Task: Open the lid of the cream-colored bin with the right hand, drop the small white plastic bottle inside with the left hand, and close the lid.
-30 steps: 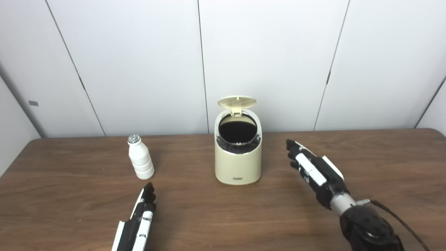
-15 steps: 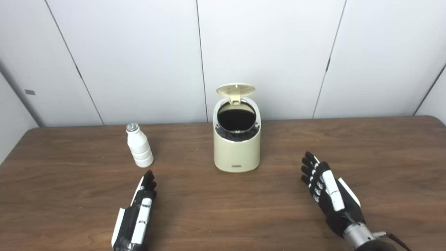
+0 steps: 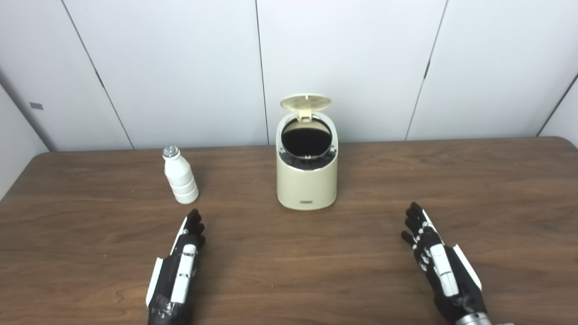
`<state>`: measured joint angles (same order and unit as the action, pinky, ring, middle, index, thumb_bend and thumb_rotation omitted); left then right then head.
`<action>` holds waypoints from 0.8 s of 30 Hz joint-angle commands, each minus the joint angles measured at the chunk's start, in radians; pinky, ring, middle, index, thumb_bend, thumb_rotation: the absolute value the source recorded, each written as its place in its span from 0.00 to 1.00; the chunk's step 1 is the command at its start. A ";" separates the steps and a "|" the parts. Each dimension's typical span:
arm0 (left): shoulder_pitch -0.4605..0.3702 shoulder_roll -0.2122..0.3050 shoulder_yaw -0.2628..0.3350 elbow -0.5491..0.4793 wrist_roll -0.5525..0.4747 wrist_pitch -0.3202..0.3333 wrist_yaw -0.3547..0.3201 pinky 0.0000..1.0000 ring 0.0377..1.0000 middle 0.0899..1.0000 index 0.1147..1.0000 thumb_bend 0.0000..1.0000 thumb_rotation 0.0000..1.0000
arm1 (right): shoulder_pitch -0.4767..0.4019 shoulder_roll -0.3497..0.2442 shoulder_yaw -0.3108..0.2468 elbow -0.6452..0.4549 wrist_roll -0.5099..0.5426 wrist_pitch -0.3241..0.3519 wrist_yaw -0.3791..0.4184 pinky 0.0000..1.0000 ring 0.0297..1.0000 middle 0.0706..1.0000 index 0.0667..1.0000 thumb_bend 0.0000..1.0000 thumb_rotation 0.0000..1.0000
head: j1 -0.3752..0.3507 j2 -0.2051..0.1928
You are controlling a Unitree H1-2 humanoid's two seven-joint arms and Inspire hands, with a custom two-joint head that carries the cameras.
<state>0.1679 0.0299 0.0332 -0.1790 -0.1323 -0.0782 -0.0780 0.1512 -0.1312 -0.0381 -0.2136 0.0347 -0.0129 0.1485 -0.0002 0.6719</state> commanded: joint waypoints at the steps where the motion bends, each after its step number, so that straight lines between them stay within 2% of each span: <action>1: 0.029 -0.001 0.000 0.010 -0.008 -0.006 -0.002 1.00 1.00 1.00 1.00 0.32 0.85 | 0.010 -0.012 -0.001 0.008 -0.029 -0.040 -0.018 1.00 1.00 1.00 0.99 0.63 1.00 | 0.016 -0.006; 5: 0.035 -0.001 -0.005 0.019 0.009 -0.020 -0.001 1.00 1.00 1.00 1.00 0.32 0.83 | 0.012 -0.008 -0.014 0.052 -0.018 -0.100 -0.022 1.00 1.00 1.00 1.00 0.62 1.00 | 0.084 -0.026; 10: 0.043 -0.011 -0.020 0.013 0.046 -0.014 0.009 1.00 0.98 0.99 1.00 0.38 0.76 | 0.008 -0.013 -0.042 0.108 0.028 -0.152 -0.018 1.00 1.00 1.00 1.00 0.60 1.00 | 0.167 -0.043; 16: 0.040 -0.024 -0.028 0.028 0.077 -0.020 0.018 1.00 0.98 0.98 1.00 0.44 0.74 | -0.003 -0.024 -0.057 0.143 0.068 -0.188 -0.007 1.00 1.00 1.00 1.00 0.61 0.99 | 0.225 -0.066; 19: 0.038 -0.029 -0.030 0.037 0.083 -0.024 0.020 1.00 0.99 0.98 1.00 0.43 0.74 | -0.007 -0.028 -0.056 0.142 0.081 -0.181 -0.009 1.00 1.00 1.00 1.00 0.61 1.00 | 0.242 -0.077; 24: 0.040 -0.036 -0.035 0.040 0.105 -0.020 0.034 1.00 0.99 0.98 1.00 0.48 0.76 | -0.002 -0.032 -0.054 0.123 0.089 -0.165 -0.011 1.00 1.00 1.00 0.99 0.63 1.00 | 0.251 -0.083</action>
<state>0.1717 0.0188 0.0116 -0.1729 -0.0379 -0.0806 -0.0513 0.1176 -0.1634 -0.0916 -0.1237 0.1115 -0.1644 0.1332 0.2500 0.5875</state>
